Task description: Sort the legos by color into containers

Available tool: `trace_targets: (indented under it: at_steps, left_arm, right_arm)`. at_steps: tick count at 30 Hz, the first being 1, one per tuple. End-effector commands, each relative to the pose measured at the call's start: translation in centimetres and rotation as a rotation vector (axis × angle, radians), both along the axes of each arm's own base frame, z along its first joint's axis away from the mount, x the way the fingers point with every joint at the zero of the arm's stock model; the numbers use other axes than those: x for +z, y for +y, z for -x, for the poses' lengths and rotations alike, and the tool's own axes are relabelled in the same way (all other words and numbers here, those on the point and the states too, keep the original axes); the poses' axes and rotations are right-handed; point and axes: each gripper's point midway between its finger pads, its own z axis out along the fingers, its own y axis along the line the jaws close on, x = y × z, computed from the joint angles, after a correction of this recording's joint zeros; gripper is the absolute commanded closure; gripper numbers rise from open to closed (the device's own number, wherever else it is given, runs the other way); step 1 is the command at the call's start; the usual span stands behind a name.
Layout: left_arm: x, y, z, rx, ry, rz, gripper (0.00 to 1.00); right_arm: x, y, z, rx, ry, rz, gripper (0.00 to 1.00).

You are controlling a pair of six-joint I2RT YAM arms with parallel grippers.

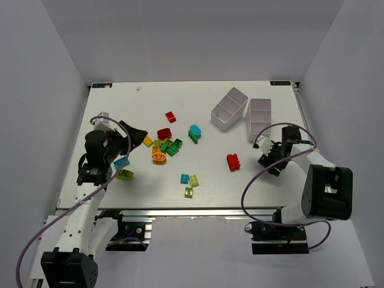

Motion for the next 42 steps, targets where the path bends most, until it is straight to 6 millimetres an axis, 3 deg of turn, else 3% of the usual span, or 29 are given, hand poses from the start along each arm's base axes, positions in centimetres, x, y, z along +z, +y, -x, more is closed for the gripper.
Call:
trace_targets:
  at_steps: [1, 11, 16, 19, 26, 27, 32, 33, 36, 37, 40, 42]
  left_arm:
    - [0.2, -0.3, -0.2, -0.022, -0.010, 0.002, 0.12]
    - [0.2, -0.2, -0.5, -0.012, -0.006, 0.007, 0.12]
    - [0.0, -0.3, -0.5, -0.010, 0.000, 0.014, 0.12]
    - [-0.2, -0.3, -0.6, -0.010, 0.004, 0.013, 0.12]
    - [-0.4, -0.4, -0.9, -0.014, 0.006, 0.021, 0.12]
    - [-0.3, -0.4, -0.9, -0.015, 0.003, 0.021, 0.12]
    - [-0.4, -0.6, -1.0, -0.023, 0.004, 0.028, 0.12]
    - [-0.4, -0.6, -1.0, -0.024, 0.001, 0.030, 0.12]
    - [-0.5, -0.8, -1.2, -0.027, 0.003, 0.045, 0.12]
    - [-0.5, -0.8, -1.3, -0.026, 0.003, 0.052, 0.12]
    - [-0.4, -1.0, -1.3, -0.033, 0.000, 0.059, 0.12]
    - [-0.4, -1.0, -1.3, -0.038, 0.003, 0.056, 0.12]
  right_arm:
    - [0.4, 0.6, -0.6, 0.097, -0.003, -0.032, 0.28]
    - [-0.3, 0.4, -2.9, 0.159, -0.025, -0.022, 0.30]
    - [-0.6, 0.3, -3.2, 0.188, -0.025, -0.011, 0.31]
    - [-0.8, 0.3, -2.9, 0.208, -0.002, -0.011, 0.36]
    - [-0.6, 1.1, -2.0, 0.232, 0.039, -0.055, 0.79]
    - [-0.2, 1.3, -2.1, 0.227, 0.030, -0.066, 0.82]
    - [4.5, 4.9, -2.9, 0.194, -0.028, -0.276, 0.95]
    - [6.8, 6.3, -4.0, 0.160, -0.055, -0.372, 0.96]
    - [10.7, 8.3, -5.6, 0.099, -0.098, -0.519, 1.00]
    - [12.8, 8.6, -7.2, 0.036, -0.135, -0.568, 1.00]
    - [16.7, 9.3, -10.3, -0.081, -0.189, -0.678, 1.00]
    - [18.8, 8.7, -13.6, -0.151, -0.306, -0.697, 1.00]
